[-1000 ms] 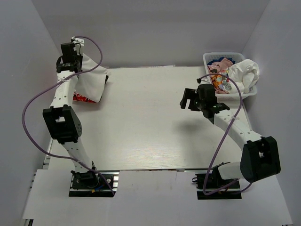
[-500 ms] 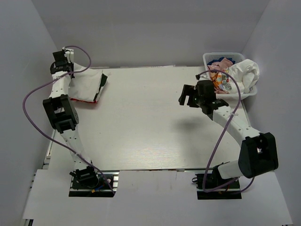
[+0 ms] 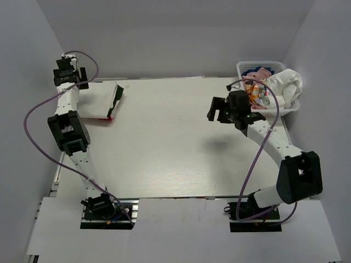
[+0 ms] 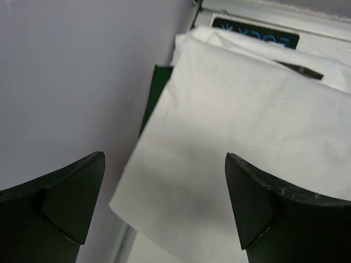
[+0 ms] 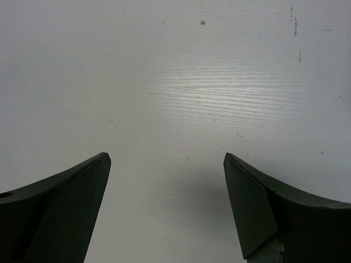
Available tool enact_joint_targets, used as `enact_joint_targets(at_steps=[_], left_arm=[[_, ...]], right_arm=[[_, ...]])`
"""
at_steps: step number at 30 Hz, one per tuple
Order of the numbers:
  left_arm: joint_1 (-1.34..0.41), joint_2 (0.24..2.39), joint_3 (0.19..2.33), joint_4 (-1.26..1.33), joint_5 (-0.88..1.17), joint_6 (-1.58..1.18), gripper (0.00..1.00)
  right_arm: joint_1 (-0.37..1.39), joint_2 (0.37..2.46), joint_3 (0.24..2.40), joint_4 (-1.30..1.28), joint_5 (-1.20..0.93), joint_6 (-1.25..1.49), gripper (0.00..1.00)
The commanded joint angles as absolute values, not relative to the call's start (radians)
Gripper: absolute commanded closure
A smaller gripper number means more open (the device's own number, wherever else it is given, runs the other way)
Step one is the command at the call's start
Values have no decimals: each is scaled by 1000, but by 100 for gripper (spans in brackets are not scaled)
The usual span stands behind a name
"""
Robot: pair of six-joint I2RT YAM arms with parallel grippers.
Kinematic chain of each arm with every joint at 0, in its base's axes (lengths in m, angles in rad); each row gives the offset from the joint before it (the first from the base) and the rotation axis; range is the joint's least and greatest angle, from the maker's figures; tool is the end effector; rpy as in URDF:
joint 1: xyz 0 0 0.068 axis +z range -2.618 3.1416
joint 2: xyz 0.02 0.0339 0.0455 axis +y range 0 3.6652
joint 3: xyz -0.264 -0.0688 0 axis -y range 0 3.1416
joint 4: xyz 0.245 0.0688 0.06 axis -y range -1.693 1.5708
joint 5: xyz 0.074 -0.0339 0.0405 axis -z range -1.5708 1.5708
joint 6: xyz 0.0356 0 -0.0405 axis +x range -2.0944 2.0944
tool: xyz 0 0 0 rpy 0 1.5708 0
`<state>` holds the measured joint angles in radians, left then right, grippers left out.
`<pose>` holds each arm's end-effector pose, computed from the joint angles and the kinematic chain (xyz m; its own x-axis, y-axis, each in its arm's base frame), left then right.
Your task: Fold and stack the t-shirts
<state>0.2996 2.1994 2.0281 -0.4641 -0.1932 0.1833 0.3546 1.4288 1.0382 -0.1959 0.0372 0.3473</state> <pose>0.4896 0.1584 0.2797 -0.6373 -0.0096 -0.7706 -0.3266 0.9091 0.2587 0.3036 0.1110 0.2764 -0.5962 0.1419 -0.7902 -0.1223 0.9567 0.2641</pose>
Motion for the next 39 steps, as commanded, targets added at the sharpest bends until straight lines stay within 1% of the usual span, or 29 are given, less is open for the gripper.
enact_joint_targets(at_steps=[1, 4, 8, 9, 10, 11, 12, 14, 15, 16, 18, 20, 21, 23, 25, 27, 29, 33, 38, 39], left_arm=[[307, 2109, 2123, -602, -186, 45, 0], [289, 2060, 2184, -731, -103, -69, 0], [278, 1967, 2148, -759, 69, -265, 0], [278, 1924, 2085, -759, 150, -306, 0], [278, 1898, 2039, -737, 200, -339, 4], [267, 1867, 1979, -706, 295, -395, 7], [250, 1794, 1842, -674, 317, -429, 11], [220, 1715, 1705, -560, 350, -474, 14], [181, 1680, 1598, -536, 350, -500, 14], [160, 1622, 1553, -517, 350, -500, 14], [83, 1579, 1447, -506, 318, -525, 14], [28, 1543, 1370, -515, 272, -525, 16], [-30, 1534, 1347, -532, 247, -534, 16], [-87, 1517, 1263, -543, 213, -543, 19], [-173, 1483, 1203, -529, 181, -552, 19], [-253, 1474, 1138, -557, 97, -581, 19], [-296, 1445, 1077, -568, 48, -609, 20], [-362, 1410, 1037, -635, -40, -627, 20], [-413, 1381, 1028, -635, -72, -638, 18], [-413, 1371, 1028, -635, -106, -649, 18]], right_arm=[[360, 1431, 1111, -239, 57, 327, 10], [357, 1410, 1080, -233, 58, 339, 10], [356, 1378, 1032, -233, 69, 348, 10], [356, 1364, 1016, -230, 78, 347, 10], [354, 1361, 1003, -238, 78, 345, 10], [356, 1355, 997, -242, 86, 347, 10], [353, 1336, 982, -247, 93, 350, 10], [356, 1322, 970, -264, 113, 363, 10], [350, 1304, 963, -268, 112, 367, 10], [353, 1287, 939, -275, 118, 367, 10], [353, 1261, 910, -273, 179, 388, 10], [351, 1224, 884, -276, 210, 415, 10], [351, 1220, 873, -281, 213, 419, 10], [351, 1187, 839, -272, 213, 443, 10], [351, 1157, 801, -258, 198, 457, 10], [353, 1143, 790, -255, 181, 472, 10], [353, 1106, 756, -241, 179, 477, 10], [354, 1037, 724, -233, 164, 480, 10], [351, 959, 680, -227, 170, 499, 10], [354, 951, 673, -221, 167, 496, 10]])
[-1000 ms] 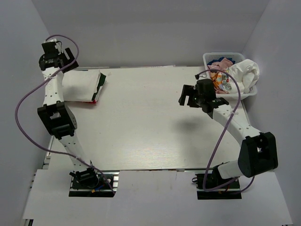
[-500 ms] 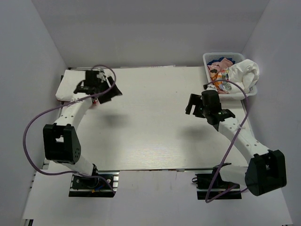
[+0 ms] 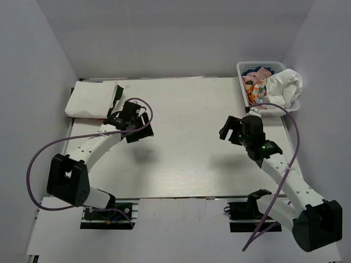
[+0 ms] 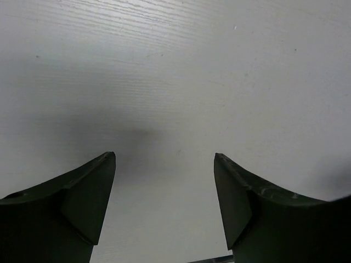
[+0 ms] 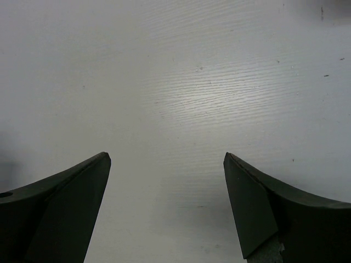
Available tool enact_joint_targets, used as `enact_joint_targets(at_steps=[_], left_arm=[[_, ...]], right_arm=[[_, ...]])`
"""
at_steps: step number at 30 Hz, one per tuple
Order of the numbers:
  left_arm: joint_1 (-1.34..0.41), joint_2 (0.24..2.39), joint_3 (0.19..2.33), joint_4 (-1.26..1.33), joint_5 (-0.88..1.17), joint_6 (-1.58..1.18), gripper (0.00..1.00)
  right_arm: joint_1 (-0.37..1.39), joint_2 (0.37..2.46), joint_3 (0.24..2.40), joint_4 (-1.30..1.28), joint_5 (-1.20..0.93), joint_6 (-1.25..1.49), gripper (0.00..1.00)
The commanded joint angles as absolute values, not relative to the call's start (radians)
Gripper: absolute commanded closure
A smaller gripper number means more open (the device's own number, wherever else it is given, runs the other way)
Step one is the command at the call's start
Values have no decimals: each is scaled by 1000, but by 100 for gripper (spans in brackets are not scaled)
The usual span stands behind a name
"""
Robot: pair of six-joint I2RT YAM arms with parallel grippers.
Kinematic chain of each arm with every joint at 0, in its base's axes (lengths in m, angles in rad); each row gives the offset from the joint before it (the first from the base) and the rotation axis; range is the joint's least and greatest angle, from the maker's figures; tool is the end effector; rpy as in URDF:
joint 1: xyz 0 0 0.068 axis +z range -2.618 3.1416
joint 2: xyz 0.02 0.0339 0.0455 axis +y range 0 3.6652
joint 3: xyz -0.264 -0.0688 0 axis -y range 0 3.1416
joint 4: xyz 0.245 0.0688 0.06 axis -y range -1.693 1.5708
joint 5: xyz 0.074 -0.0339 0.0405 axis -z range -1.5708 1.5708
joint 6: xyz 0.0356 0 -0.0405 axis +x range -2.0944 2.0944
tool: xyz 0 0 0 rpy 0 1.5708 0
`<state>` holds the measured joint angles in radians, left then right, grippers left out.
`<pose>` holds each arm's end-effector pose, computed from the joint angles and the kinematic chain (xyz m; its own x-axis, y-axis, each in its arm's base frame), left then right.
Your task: Fold and stack the t-shirts
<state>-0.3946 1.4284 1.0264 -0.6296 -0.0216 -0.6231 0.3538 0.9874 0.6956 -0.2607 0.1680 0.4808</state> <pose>0.2659 -0.1099 0.2401 -0.8616 -0.2732 -0.4278 -0.1585 0.9455 -0.2846 0.2078 0.0704 0.2636 -0.5327 0.2893 -0.7953 0.0432 0.9478 0.3159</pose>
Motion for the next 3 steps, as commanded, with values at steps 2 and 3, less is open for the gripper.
enact_joint_targets(at_steps=[2, 3], left_arm=[[-431, 1371, 1028, -649, -115, -649, 18], [-431, 1371, 1028, -649, -126, -649, 18]], right_arm=[[354, 933, 666, -216, 161, 495, 10], [353, 924, 663, -215, 164, 497, 10]])
